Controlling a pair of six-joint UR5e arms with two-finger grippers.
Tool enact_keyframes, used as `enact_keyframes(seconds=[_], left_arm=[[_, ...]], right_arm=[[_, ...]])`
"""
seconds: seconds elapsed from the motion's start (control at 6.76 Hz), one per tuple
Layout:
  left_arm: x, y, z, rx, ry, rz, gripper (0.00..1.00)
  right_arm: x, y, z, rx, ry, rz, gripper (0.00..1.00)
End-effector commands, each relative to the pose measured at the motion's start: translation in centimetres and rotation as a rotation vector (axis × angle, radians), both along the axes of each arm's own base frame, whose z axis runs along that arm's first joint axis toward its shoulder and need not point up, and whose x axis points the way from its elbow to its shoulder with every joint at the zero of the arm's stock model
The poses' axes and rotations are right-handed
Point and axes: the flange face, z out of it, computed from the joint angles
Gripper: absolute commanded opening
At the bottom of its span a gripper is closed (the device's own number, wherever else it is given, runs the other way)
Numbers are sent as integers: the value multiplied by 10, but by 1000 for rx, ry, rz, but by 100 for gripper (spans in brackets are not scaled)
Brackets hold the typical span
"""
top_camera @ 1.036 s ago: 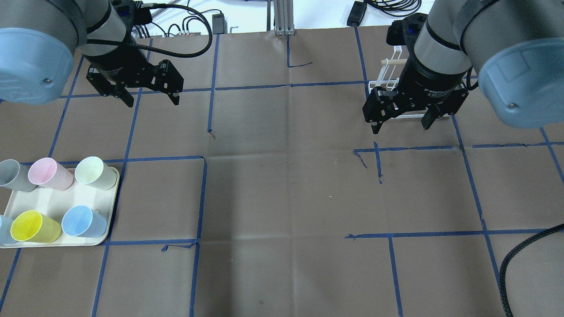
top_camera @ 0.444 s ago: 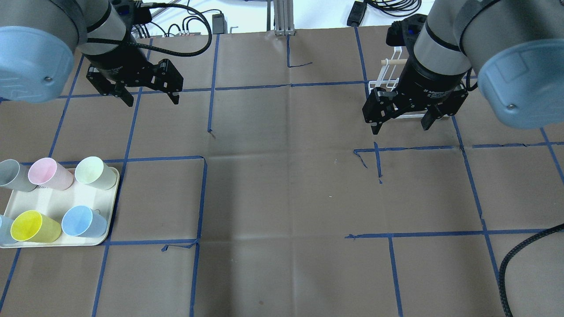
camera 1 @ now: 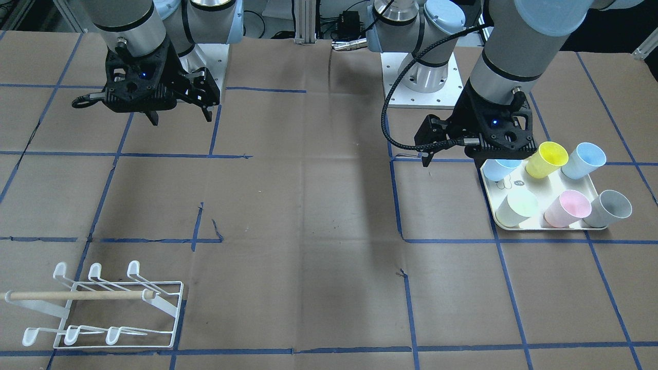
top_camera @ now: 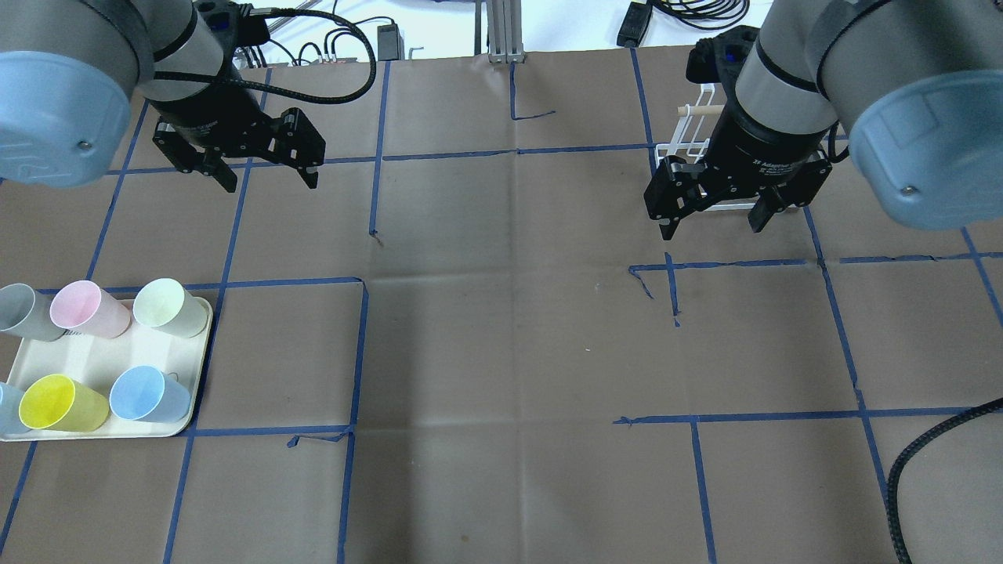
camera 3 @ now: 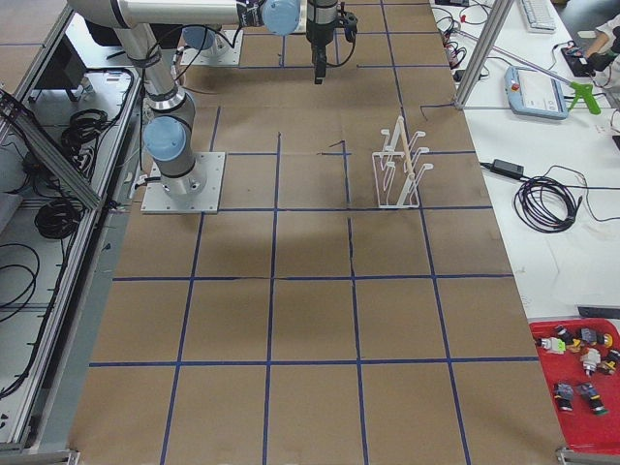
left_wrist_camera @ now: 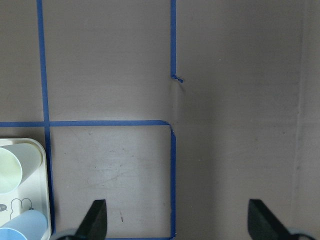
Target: Transfer IKEA cup to right arm and place on rack
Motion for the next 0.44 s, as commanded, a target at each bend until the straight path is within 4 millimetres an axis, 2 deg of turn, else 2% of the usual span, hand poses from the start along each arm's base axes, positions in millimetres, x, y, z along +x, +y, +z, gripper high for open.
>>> enact_keyframes(seconds=[0.0, 0.15, 0.3], left_arm=[[2, 4, 2, -2, -1, 1, 100], [23, 4, 4, 5, -1, 9, 100], [61, 2, 5, 8, -4, -14, 100]], right_arm=[[0, 0, -1, 1, 0, 0, 100], [0, 0, -1, 1, 0, 0, 100], [0, 0, -1, 1, -2, 1, 100]])
